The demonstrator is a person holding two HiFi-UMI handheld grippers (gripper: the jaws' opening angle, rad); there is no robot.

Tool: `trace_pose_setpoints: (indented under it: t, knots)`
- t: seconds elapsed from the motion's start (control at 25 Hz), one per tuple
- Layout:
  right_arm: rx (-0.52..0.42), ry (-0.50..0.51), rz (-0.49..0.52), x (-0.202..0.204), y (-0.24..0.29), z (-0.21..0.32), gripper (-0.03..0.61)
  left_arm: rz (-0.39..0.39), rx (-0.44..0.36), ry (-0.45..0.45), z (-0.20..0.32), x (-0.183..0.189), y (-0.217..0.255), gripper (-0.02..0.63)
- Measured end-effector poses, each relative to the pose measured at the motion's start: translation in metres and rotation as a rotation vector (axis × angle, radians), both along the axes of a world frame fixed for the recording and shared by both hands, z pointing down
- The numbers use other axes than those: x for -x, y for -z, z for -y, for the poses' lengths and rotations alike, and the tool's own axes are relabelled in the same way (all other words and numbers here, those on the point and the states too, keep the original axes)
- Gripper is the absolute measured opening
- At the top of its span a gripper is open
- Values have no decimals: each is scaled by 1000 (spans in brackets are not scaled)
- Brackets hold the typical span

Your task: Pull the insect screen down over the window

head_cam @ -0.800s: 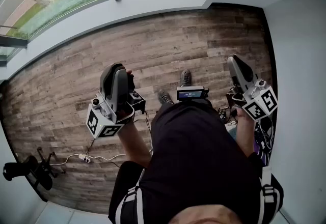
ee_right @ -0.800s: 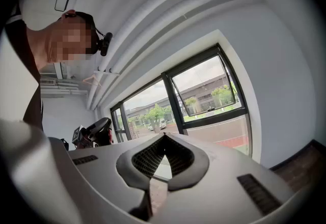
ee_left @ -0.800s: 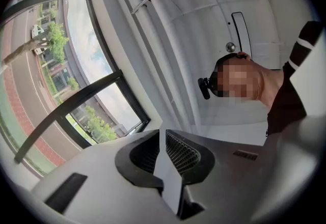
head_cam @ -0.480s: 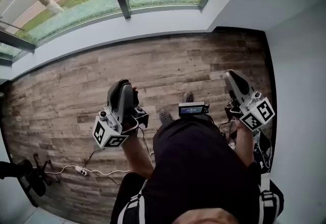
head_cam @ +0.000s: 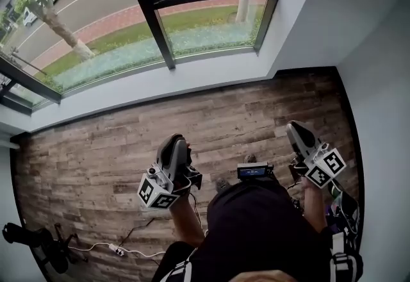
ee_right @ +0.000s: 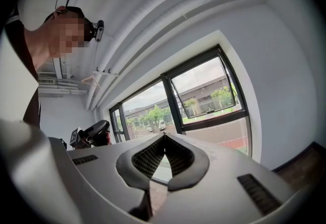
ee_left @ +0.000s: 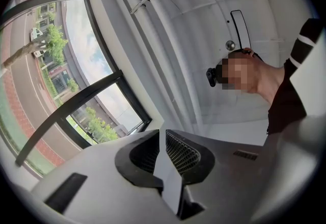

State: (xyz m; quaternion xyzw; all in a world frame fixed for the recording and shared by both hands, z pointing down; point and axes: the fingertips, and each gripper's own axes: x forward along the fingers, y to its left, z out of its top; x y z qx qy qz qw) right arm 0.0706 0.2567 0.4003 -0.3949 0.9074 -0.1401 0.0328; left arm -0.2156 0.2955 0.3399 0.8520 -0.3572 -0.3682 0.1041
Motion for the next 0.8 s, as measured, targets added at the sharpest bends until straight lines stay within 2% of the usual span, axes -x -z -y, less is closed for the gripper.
trace_pose_setpoints:
  t: [0.24, 0.32, 0.48, 0.6, 0.8]
  knots:
    - [49, 1, 38, -14, -35, 39, 6, 45, 57, 31, 31, -15, -4, 31]
    - [65, 22, 59, -16, -42, 59, 6, 86, 72, 54, 42, -19, -8, 31]
    - [57, 68, 101, -46, -33, 90, 6, 156, 92, 73, 60, -63, 3, 31]
    - [45, 61, 141, -77, -34, 127, 6, 214, 113, 69, 96, -99, 5, 31]
    - [35, 93, 160, -86, -42, 189, 6, 248, 134, 104, 148, -109, 2, 31]
